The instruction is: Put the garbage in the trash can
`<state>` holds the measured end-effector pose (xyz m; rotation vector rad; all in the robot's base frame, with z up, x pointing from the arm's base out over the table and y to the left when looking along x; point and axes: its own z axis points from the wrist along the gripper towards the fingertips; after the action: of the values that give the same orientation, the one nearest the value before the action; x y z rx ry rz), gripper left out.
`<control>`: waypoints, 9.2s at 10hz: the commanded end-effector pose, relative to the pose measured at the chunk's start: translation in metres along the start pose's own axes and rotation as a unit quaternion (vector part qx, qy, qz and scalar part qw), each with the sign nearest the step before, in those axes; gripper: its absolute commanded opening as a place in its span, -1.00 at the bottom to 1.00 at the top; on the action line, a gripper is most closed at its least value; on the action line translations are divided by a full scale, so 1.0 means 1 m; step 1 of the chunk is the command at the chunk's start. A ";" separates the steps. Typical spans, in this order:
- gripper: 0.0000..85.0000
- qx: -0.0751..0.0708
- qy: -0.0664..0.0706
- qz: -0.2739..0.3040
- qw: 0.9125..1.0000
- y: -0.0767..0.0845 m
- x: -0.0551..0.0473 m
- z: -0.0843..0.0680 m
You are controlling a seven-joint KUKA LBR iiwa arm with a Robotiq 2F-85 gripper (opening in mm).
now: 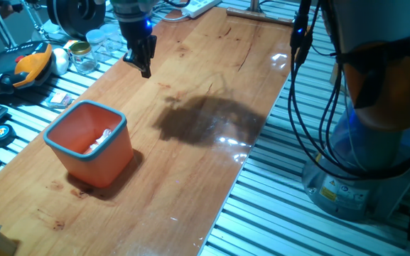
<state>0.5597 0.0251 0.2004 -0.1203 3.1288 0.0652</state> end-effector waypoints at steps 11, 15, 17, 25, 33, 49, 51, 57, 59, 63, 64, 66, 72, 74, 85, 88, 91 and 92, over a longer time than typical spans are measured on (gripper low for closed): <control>-1.00 0.000 -0.012 0.012 1.000 0.008 0.004 0.001; -1.00 0.004 -0.010 0.018 1.000 0.013 0.005 0.004; -1.00 0.005 -0.011 0.018 1.000 0.014 0.005 0.005; -1.00 0.006 -0.016 0.017 1.000 0.017 0.008 0.009; -1.00 -0.003 -0.013 0.021 1.000 0.016 0.008 0.010; -1.00 -0.006 -0.016 0.019 1.000 0.015 0.010 0.015; -1.00 -0.006 -0.017 0.019 1.000 0.015 0.010 0.015; -1.00 -0.006 -0.019 0.018 1.000 0.015 0.011 0.017; -1.00 -0.005 -0.020 0.018 1.000 0.015 0.011 0.017; -1.00 -0.004 -0.021 0.018 1.000 0.015 0.011 0.018; -1.00 -0.004 -0.021 0.018 1.000 0.015 0.011 0.018; -1.00 -0.004 -0.022 0.018 1.000 0.015 0.011 0.018; -1.00 -0.002 -0.022 0.018 1.000 0.015 0.011 0.019; -1.00 -0.001 -0.023 0.018 1.000 0.015 0.011 0.019; -1.00 0.000 -0.027 0.017 1.000 0.014 0.010 0.024; -1.00 -0.001 -0.027 0.018 0.999 0.014 0.010 0.024; -1.00 -0.001 -0.027 0.018 0.999 0.014 0.010 0.024; -1.00 0.000 -0.028 0.018 0.999 0.014 0.010 0.024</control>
<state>0.5490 0.0391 0.1768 -0.0625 3.0761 0.0690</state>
